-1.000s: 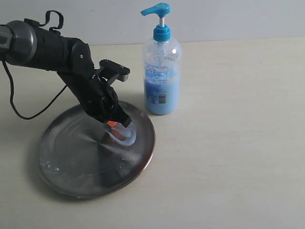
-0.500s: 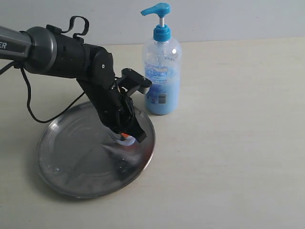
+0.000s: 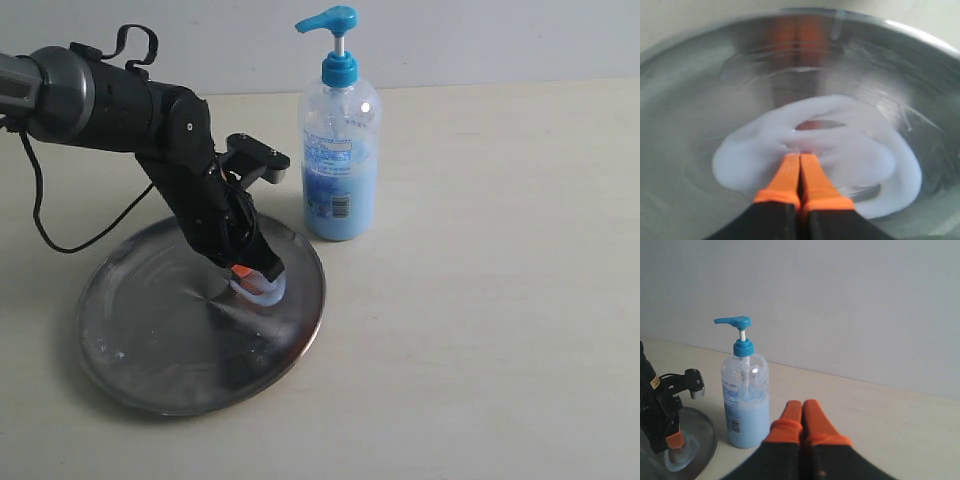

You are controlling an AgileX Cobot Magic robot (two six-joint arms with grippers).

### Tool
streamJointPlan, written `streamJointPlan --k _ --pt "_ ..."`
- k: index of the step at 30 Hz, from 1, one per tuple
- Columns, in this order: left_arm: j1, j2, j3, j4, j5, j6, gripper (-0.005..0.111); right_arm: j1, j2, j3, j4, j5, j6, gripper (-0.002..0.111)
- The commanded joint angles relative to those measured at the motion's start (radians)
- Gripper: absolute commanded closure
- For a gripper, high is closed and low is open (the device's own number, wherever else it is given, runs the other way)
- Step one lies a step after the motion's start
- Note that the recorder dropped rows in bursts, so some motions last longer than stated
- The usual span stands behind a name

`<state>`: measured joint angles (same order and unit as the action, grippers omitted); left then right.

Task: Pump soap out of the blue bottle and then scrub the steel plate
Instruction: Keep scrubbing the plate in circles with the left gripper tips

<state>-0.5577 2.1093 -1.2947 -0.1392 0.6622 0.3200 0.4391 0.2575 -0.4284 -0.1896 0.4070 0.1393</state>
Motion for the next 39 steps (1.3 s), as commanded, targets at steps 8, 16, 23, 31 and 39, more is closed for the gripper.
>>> streamJointPlan --k 8,16,23,31,39 --pt "0.018 0.028 0.016 0.027 0.051 -0.017 0.106 -0.004 -0.004 0.004 -0.003 -0.007 -0.008 0.108" --pt "-0.055 0.028 0.016 0.021 0.086 -0.017 0.106 -0.004 -0.004 0.004 -0.004 -0.007 -0.008 0.108" --pt "-0.095 0.028 0.016 0.019 0.088 -0.017 0.106 -0.004 -0.004 0.004 -0.002 -0.007 -0.008 0.108" --pt "-0.058 0.028 0.016 0.038 0.067 -0.017 0.106 -0.004 -0.004 0.004 -0.002 -0.007 -0.008 0.108" --pt "0.047 0.028 0.016 0.04 0.045 -0.037 0.106 -0.004 -0.004 0.004 -0.002 -0.007 -0.008 0.108"
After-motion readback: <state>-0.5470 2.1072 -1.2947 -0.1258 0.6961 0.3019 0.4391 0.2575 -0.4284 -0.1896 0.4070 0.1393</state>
